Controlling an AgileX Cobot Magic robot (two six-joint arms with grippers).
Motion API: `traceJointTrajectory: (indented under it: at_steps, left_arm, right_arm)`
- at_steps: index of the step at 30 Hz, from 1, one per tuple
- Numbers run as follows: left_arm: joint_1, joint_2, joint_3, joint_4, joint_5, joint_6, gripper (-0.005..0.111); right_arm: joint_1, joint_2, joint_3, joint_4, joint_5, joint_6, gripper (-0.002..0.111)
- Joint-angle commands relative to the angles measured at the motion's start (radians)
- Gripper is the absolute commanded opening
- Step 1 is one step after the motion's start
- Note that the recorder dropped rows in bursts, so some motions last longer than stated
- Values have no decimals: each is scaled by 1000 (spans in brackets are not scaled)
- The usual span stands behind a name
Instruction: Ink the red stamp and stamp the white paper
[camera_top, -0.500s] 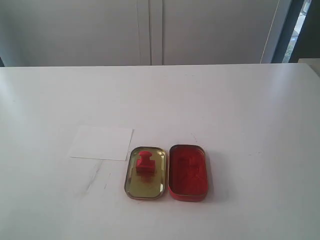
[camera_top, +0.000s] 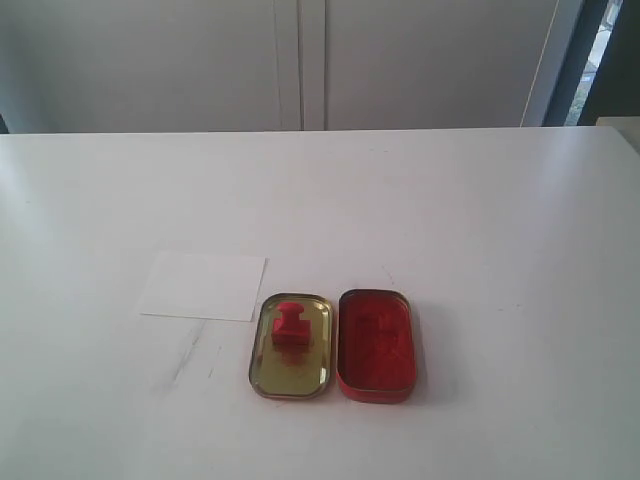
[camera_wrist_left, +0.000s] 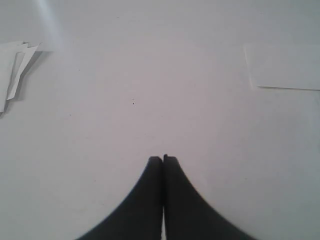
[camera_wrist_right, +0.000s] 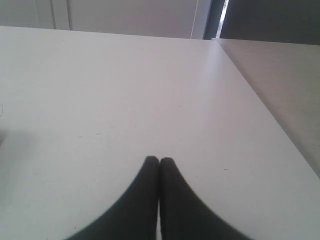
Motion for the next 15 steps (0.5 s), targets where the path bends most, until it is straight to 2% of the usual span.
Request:
traceJointTrajectory:
  at_steps: [1, 8, 15]
  left_arm:
    - [4, -5, 4, -5, -4, -9, 0]
    - [4, -5, 4, -5, -9, -9, 0]
    - [4, -5, 4, -5, -70, -9, 0]
  right_arm:
    - [-3, -6, 6, -8, -14, 0, 0]
    - [-3, -6, 6, -8, -14, 0, 0]
    - [-3, -6, 6, -8, -14, 0, 0]
